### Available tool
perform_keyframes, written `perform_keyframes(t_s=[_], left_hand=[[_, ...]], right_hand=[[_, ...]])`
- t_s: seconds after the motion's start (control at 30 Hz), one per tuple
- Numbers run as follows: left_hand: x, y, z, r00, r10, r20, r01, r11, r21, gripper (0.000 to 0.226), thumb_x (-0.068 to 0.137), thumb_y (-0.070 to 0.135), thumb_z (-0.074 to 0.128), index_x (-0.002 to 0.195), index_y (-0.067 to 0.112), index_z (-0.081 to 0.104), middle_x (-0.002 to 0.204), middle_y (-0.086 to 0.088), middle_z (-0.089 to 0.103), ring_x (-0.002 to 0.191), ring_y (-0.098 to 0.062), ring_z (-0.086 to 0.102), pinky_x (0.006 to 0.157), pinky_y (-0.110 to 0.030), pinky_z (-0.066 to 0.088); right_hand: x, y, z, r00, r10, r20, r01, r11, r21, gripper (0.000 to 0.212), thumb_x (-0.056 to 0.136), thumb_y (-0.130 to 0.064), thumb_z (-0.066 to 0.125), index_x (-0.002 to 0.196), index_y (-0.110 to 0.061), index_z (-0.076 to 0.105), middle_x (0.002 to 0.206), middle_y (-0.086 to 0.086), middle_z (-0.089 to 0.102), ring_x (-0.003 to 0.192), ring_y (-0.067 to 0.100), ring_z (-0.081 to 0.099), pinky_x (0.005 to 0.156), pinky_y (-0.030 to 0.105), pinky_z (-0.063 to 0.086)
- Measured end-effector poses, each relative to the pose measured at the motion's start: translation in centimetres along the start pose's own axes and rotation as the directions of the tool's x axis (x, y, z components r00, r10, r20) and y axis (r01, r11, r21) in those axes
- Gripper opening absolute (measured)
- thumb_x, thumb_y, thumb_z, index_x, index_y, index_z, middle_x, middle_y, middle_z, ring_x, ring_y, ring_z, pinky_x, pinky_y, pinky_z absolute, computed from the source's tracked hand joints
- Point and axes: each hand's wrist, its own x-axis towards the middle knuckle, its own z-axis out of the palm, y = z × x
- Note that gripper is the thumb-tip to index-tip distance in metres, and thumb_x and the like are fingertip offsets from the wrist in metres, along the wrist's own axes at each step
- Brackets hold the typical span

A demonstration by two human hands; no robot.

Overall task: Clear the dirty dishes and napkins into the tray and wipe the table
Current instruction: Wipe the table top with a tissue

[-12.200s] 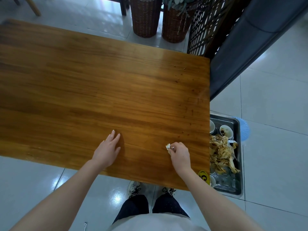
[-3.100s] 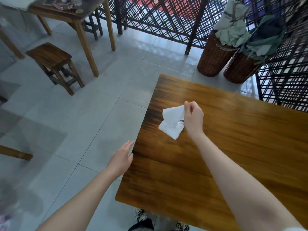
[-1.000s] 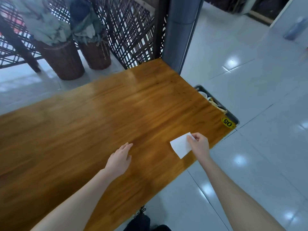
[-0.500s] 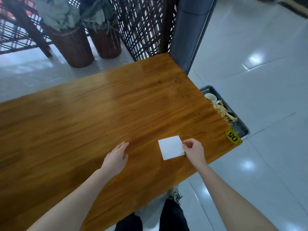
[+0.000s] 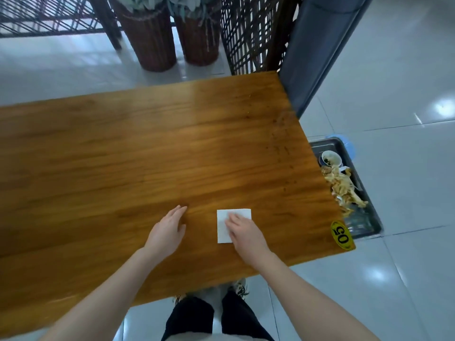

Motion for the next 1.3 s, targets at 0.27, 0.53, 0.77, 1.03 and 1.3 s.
perform_keyframes(t_s=[0.27,0.53,0.77,1.03,1.3], left_hand=[[0.9,1.9,0.5,1.0,-0.001,0.031,0.002,0.999,-0.037,0.055,0.1,0.023,0.046,0.151,0.026,0.026,0.159,0.004,0.022,0.139,-0.02,0.036,0.107,-0.035,0.039],[3.4,3.0,-0.7,0.997,0.062,0.052,-0.061,0.998,-0.02,0.055,0.101,0.024,0.046,0.152,0.026,0.026,0.159,0.004,0.023,0.139,-0.019,0.036,0.108,-0.033,0.037],[4.9,3.9,-1.5,0.991,0.111,0.078,-0.108,0.993,-0.042,0.054,0.101,0.021,0.045,0.151,0.025,0.026,0.16,0.004,0.02,0.137,-0.02,0.039,0.106,-0.032,0.04],[6.0,6.3,-1.3,0.993,0.095,0.074,-0.093,0.995,-0.028,0.056,0.101,0.02,0.047,0.152,0.023,0.025,0.159,0.002,0.021,0.14,-0.02,0.035,0.109,-0.032,0.037],[6.6,9.2,0.4,0.998,-0.031,0.05,0.034,0.998,-0.049,0.054,0.101,0.022,0.045,0.152,0.025,0.025,0.159,0.004,0.021,0.141,-0.019,0.033,0.107,-0.034,0.038]], right_hand=[[-2.7,7.5,-3.3,0.976,0.19,-0.106,-0.19,0.982,0.014,0.038,0.085,0.008,0.061,0.122,-0.002,0.063,0.13,0.011,0.06,0.124,0.026,0.054,0.101,0.03,0.041],[-3.0,10.5,-5.1,0.859,0.502,-0.101,-0.509,0.859,-0.052,0.046,0.095,-0.001,0.051,0.14,-0.006,0.044,0.146,0.006,0.044,0.138,0.018,0.036,0.107,0.027,0.036],[-0.6,5.0,-2.2,0.858,0.501,-0.112,-0.494,0.865,0.091,0.045,0.09,0.003,0.057,0.134,-0.005,0.05,0.141,0.008,0.048,0.139,0.029,0.033,0.106,0.039,0.039],[-1.5,9.7,-5.1,0.944,0.316,-0.099,-0.309,0.948,0.081,0.033,0.083,0.012,0.06,0.113,0.001,0.067,0.119,0.016,0.064,0.11,0.033,0.06,0.091,0.039,0.051],[0.4,16.6,-9.2,0.92,0.384,-0.083,-0.371,0.918,0.137,0.019,0.092,0.0,0.052,0.101,-0.004,0.068,0.093,0.005,0.058,0.085,0.022,0.055,0.065,0.034,0.05]])
